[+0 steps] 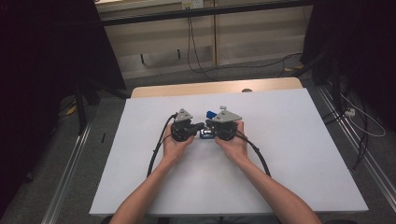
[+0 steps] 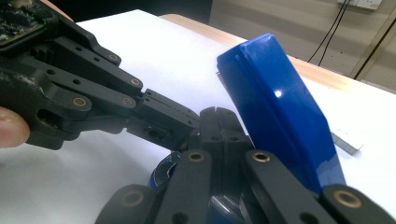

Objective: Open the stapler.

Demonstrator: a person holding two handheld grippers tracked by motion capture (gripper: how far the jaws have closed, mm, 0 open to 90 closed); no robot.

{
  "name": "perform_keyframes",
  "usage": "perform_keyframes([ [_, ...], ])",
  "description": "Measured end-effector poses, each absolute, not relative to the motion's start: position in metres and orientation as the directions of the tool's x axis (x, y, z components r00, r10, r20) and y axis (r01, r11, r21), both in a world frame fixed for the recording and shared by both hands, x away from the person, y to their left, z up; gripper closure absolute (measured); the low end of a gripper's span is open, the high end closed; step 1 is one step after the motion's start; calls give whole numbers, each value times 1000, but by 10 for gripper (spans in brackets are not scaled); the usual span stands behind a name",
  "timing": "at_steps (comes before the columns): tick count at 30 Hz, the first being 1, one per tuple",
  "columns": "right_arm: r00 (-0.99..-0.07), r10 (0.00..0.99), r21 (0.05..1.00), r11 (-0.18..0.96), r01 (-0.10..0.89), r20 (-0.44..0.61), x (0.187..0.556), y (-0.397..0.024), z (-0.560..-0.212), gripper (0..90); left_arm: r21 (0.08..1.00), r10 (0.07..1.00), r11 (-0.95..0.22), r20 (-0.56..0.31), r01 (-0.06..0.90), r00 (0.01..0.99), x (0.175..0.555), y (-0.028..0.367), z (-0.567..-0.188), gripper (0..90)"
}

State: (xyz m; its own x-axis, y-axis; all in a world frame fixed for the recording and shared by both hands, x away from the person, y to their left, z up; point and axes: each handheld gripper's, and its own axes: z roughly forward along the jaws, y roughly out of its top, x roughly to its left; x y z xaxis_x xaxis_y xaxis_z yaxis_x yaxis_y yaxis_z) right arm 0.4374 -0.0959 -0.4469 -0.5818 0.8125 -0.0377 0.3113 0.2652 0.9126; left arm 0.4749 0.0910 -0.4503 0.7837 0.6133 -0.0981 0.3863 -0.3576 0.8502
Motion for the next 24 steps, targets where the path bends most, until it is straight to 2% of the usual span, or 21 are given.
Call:
perform_keyframes([
  [11,-575,817,916,262,304,-43,437,-98,-445,900,850,612,-374,-75,372,787,474,90,-450,900],
  [24,-569,820,918,263,296,-52,436,-103,-442,900,850,614,-360,-95,385,784,475,91,-450,900],
])
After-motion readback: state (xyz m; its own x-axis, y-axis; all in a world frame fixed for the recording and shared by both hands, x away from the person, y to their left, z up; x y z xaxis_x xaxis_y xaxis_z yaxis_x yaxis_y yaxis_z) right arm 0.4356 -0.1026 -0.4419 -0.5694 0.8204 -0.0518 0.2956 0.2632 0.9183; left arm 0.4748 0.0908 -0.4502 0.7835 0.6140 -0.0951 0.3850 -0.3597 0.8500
